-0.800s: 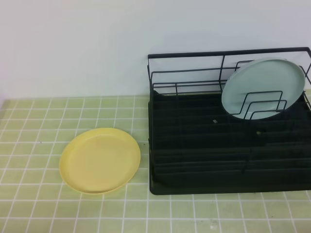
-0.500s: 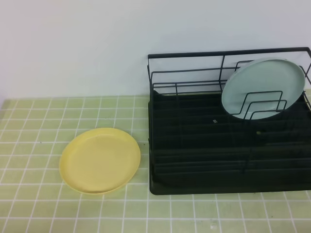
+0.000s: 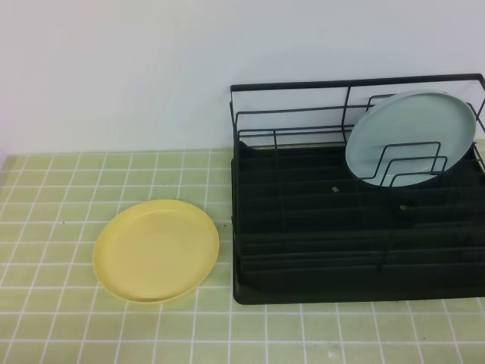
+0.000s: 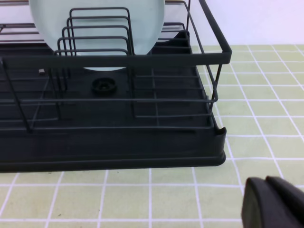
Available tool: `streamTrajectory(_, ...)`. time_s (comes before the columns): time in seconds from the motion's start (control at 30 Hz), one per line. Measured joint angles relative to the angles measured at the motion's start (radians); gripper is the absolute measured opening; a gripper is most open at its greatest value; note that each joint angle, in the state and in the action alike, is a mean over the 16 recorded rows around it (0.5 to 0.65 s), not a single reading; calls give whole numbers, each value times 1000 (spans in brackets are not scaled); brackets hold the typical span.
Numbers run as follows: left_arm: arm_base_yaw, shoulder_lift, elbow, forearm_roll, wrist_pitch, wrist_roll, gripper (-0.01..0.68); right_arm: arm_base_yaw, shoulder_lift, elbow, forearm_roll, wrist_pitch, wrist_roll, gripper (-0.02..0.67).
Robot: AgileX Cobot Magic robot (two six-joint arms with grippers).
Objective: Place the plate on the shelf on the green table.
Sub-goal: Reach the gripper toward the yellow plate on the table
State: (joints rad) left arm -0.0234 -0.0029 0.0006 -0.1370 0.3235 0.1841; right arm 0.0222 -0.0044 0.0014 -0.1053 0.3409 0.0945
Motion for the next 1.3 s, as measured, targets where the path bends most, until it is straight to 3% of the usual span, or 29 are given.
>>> streamTrajectory(1.3, 0, 0, 0, 0, 0, 1, -2, 0, 0, 0, 0, 0, 0, -1)
